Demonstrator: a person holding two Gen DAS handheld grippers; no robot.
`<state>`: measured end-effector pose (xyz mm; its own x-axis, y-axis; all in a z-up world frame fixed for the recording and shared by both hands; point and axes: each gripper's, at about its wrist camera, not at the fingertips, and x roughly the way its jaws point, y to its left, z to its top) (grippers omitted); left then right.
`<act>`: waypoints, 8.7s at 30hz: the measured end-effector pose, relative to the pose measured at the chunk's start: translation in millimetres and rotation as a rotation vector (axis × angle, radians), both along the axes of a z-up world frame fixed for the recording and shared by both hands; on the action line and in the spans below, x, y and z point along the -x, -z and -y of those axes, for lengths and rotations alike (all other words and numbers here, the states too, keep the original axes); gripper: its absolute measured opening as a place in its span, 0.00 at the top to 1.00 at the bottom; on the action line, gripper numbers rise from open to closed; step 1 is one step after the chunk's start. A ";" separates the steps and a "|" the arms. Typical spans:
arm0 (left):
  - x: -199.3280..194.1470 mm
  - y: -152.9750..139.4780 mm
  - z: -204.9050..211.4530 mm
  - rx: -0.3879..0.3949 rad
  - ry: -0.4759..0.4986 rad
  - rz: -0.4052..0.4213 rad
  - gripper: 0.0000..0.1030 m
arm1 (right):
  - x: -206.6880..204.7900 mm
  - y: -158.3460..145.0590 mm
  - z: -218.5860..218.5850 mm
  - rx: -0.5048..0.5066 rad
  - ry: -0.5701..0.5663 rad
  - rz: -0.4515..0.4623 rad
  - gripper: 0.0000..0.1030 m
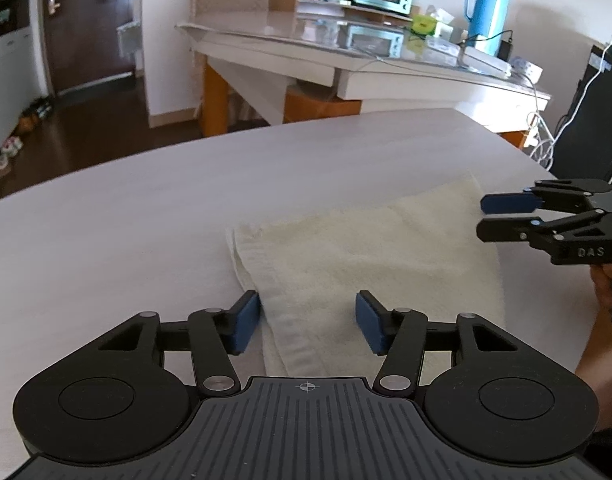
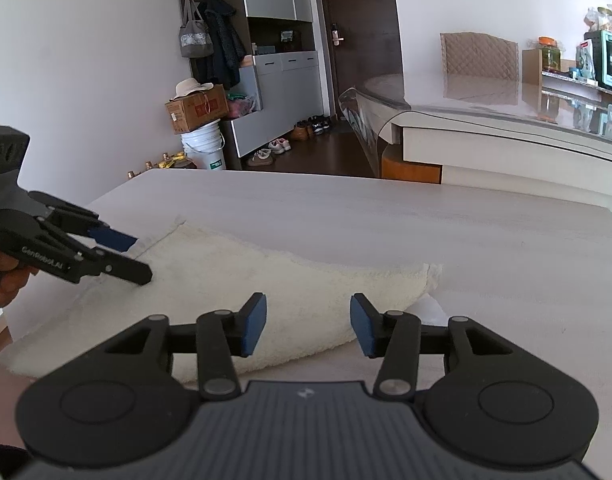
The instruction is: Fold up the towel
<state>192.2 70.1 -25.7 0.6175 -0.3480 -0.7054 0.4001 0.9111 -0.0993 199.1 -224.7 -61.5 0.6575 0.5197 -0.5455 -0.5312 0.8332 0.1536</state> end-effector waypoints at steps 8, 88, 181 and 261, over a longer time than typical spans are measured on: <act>-6.3 -7.1 1.7 0.006 0.001 0.027 0.44 | 2.9 0.1 0.4 0.006 0.001 -0.001 0.48; 77.7 -49.3 91.8 0.019 0.596 0.155 0.95 | 102.2 -15.5 -28.7 0.290 -0.351 0.390 0.29; 148.6 -10.0 9.8 -0.375 0.730 0.245 0.92 | 179.4 -19.9 15.3 0.480 -0.185 0.233 0.96; -23.2 3.4 2.6 -0.299 0.164 0.183 0.71 | 31.4 -8.1 22.9 0.253 0.074 0.021 0.78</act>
<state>215.4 67.5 -29.1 0.6961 -0.2485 -0.6736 0.5293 0.8115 0.2476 167.7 -247.6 -53.4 0.7011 0.3186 -0.6380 -0.4682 0.8804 -0.0749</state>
